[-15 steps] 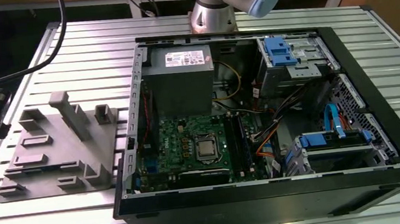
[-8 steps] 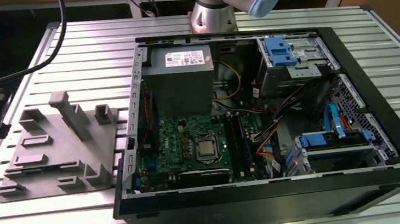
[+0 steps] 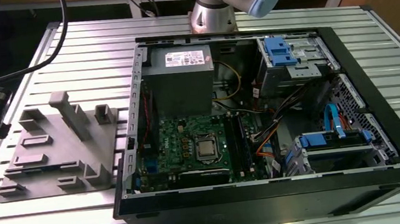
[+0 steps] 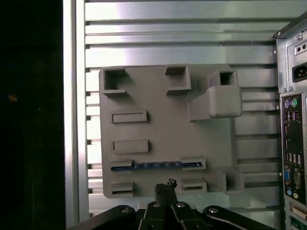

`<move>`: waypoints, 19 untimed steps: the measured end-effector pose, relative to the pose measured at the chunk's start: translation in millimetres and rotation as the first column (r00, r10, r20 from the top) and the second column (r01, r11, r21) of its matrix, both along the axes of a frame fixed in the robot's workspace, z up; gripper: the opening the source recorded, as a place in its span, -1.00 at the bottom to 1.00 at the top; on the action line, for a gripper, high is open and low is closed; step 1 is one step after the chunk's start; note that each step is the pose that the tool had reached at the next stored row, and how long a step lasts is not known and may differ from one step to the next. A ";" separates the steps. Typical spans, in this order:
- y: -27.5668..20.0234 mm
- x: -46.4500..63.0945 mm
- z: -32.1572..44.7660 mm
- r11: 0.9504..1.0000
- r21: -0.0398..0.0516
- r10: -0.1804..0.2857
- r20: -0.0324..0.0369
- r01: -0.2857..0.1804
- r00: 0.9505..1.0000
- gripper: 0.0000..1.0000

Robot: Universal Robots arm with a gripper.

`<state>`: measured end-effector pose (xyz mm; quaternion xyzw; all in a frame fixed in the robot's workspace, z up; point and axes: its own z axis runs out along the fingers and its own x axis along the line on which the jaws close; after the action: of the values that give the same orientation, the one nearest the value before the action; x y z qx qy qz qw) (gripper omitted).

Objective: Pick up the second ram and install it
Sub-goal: 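Pick up the second ram and move it above second insertion slot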

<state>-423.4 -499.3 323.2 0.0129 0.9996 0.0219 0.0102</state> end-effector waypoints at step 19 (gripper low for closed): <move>0.0 0.0 -2.7 0.942 0.000 0.336 0.000 -0.336 0.942 -0.86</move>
<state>-423.4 -499.3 320.5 -0.1575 0.9872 0.0233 0.0064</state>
